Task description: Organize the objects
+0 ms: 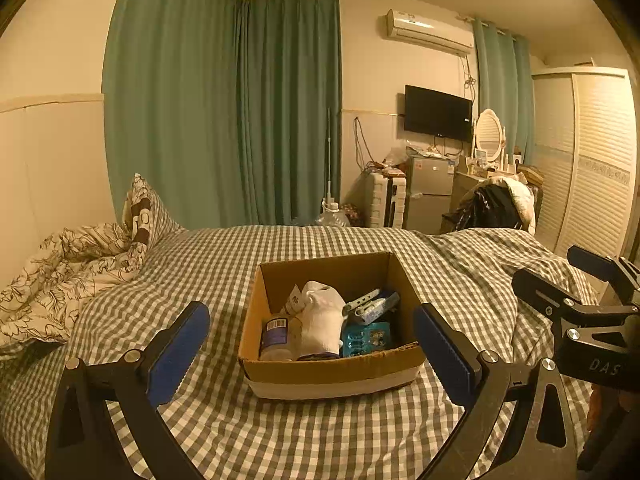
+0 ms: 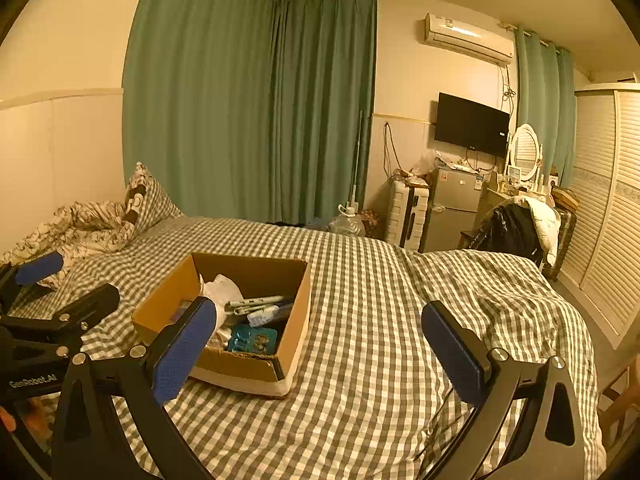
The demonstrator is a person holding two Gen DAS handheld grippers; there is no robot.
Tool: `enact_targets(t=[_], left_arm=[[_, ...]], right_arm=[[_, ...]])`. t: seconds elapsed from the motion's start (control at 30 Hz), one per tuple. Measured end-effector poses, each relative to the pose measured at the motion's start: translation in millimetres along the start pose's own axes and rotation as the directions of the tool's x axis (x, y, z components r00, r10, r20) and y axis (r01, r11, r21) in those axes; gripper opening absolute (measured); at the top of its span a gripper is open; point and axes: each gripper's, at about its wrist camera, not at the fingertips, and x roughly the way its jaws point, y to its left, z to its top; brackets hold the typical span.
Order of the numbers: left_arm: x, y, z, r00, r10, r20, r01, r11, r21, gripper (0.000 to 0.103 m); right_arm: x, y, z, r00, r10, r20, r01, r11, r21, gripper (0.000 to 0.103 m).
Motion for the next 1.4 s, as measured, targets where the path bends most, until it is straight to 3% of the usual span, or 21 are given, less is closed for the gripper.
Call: enact_targets(t=[1.4], left_arm=[[3.3,0.3,-4.3,0.999,-0.013,-0.034,0.013,1.0,-0.013,0.103]], right_arm=[[6.9,4.6,-4.2,1.0,0.001,-0.028,-0.001,1.0,0.014,0.103]])
